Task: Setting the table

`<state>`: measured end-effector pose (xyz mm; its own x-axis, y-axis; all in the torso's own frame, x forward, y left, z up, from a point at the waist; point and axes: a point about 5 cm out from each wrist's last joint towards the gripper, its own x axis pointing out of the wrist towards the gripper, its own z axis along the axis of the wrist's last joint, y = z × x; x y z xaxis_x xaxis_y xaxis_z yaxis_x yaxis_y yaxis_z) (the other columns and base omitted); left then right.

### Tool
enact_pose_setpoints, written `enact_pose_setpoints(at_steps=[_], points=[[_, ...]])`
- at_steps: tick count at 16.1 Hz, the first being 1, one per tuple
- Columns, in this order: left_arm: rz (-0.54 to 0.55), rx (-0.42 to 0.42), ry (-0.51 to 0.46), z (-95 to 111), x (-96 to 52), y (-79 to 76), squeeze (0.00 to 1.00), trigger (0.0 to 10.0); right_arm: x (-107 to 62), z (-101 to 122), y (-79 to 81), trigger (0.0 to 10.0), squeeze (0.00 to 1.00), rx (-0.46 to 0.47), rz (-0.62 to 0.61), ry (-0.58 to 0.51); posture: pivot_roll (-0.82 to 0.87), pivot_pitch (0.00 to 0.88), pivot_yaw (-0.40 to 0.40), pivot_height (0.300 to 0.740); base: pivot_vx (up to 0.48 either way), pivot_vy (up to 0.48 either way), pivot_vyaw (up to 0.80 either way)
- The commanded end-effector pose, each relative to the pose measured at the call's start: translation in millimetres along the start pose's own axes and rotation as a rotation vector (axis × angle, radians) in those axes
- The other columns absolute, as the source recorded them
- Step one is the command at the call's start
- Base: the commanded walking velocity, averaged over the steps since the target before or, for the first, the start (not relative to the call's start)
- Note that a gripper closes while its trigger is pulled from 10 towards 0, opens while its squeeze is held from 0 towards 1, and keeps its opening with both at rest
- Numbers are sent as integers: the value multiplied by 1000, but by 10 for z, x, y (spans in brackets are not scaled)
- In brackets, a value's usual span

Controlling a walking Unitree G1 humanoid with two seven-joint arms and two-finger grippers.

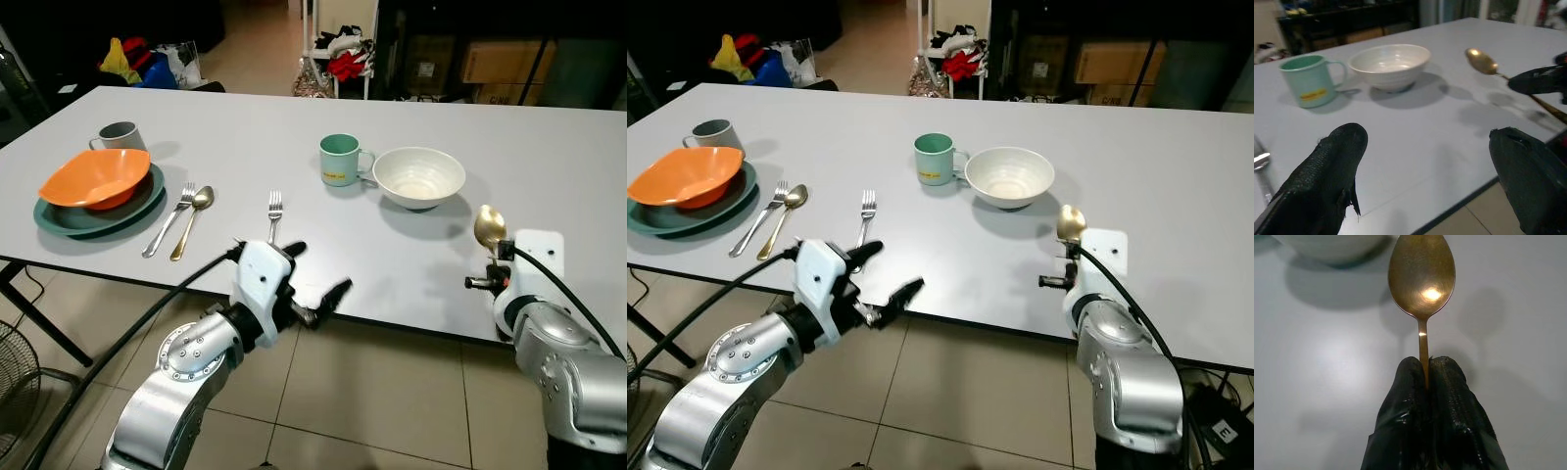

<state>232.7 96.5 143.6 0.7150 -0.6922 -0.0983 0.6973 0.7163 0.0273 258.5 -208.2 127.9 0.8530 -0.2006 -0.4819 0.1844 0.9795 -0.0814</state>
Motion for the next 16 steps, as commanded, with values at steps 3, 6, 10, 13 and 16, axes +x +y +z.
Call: enact_pose_setpoints(at_steps=[3, 6, 10, 13, 16], points=[[-50, 12, 15, 26, -11, -18, 0, 10000, 143, 96, 135, 10000, 0, -13, 33, 5, 21, 0, 89, 740, 0, 0, 0], [-96, 14, 45, -3, -39, -62, 0, 10000, 260, 70, 205, 10000, 0, -37, 19, 35, 31, 0, 84, 740, 0, 0, 0], [-145, -2, 73, -33, -68, -116, 0, 10000, 351, 28, 201, 10000, 0, -74, -1, 73, 36, 0, 81, 740, 0, 0, 0], [-254, -58, 147, -107, -145, -218, 0, 10000, 412, 8, 190, 10000, 0, -64, -8, 79, 36, 0, 83, 740, 0, 0, 0], [-296, -84, 183, -124, -165, -244, 0, 10000, 471, -12, 218, 10000, 0, -54, 15, 90, 38, 0, 86, 740, 0, 0, 0]])
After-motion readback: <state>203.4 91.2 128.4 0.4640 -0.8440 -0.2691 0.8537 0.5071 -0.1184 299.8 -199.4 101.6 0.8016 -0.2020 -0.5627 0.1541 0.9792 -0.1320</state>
